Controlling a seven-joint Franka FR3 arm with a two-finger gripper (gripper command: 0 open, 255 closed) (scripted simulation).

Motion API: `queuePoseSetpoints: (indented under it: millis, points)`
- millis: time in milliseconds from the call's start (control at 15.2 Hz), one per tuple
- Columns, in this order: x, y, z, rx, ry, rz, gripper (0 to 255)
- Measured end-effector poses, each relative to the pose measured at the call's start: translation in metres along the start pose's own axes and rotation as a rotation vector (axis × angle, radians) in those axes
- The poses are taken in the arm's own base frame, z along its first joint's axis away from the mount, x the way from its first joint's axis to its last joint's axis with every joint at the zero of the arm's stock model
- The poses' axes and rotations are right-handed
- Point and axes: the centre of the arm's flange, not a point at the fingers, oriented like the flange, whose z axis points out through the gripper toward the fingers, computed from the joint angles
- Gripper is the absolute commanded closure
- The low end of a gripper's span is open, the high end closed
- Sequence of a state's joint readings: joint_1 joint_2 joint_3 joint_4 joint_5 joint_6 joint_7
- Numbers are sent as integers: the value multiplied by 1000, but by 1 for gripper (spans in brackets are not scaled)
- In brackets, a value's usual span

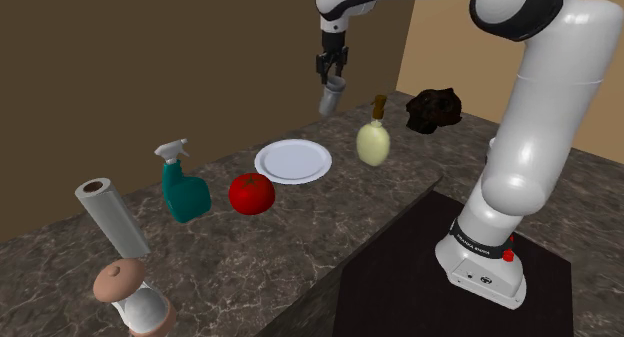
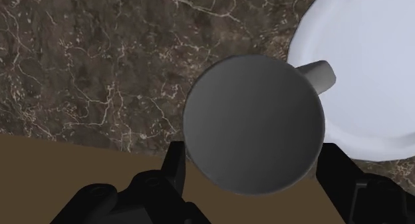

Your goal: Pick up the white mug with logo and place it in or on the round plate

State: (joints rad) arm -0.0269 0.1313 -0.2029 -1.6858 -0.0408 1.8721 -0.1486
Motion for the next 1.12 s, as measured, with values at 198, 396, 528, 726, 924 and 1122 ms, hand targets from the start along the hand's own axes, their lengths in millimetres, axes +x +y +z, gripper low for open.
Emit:
queuePoseSetpoints:
  millis: [198, 396, 528, 726, 924, 1122]
  points:
    - [6, -40, -8, 0, 0, 0, 255]
    - [12, -77, -17, 0, 0, 0, 255]
    - [14, -104, -28, 0, 0, 0, 255]
    - [17, -140, -36, 0, 1, 0, 255]
    - [22, -177, -46, 0, 0, 0, 255]
    - [22, -190, -37, 0, 0, 1, 255]
